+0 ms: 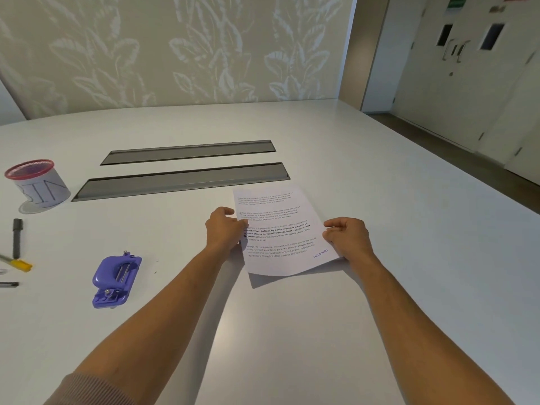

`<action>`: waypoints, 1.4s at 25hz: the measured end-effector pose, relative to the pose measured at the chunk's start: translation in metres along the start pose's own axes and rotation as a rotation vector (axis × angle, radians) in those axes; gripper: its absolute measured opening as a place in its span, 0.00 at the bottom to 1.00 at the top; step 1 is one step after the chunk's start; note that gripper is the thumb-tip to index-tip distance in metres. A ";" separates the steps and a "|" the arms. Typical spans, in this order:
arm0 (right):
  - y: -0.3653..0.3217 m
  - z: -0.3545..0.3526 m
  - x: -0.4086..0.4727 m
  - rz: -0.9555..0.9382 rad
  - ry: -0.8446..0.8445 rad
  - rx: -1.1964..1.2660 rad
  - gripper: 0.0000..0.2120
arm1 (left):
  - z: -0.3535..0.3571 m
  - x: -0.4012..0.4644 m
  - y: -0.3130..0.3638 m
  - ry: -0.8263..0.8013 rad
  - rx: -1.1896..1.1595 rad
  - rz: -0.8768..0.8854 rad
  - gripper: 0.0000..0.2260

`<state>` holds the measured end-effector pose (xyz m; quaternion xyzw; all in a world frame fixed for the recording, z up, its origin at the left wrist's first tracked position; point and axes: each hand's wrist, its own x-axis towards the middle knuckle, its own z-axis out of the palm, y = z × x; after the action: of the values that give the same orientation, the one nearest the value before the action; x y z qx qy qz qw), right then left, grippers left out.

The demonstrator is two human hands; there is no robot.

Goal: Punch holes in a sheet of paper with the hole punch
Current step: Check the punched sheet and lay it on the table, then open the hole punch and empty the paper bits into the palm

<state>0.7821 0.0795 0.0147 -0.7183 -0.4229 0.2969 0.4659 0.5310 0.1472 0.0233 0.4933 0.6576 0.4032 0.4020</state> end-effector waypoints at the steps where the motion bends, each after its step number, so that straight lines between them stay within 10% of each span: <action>1: 0.001 0.001 0.001 -0.002 0.013 -0.022 0.10 | 0.002 0.001 0.000 0.011 0.052 0.038 0.18; 12: -0.005 0.018 0.012 -0.122 0.180 -0.235 0.13 | 0.015 0.010 0.007 0.083 0.237 0.178 0.02; 35: -0.064 0.107 -0.062 -0.464 0.051 -0.356 0.12 | -0.090 -0.029 -0.013 0.276 0.460 0.426 0.11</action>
<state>0.6446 0.0827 0.0337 -0.6799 -0.6096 0.0853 0.3985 0.4490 0.1040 0.0463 0.6381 0.6618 0.3819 0.0943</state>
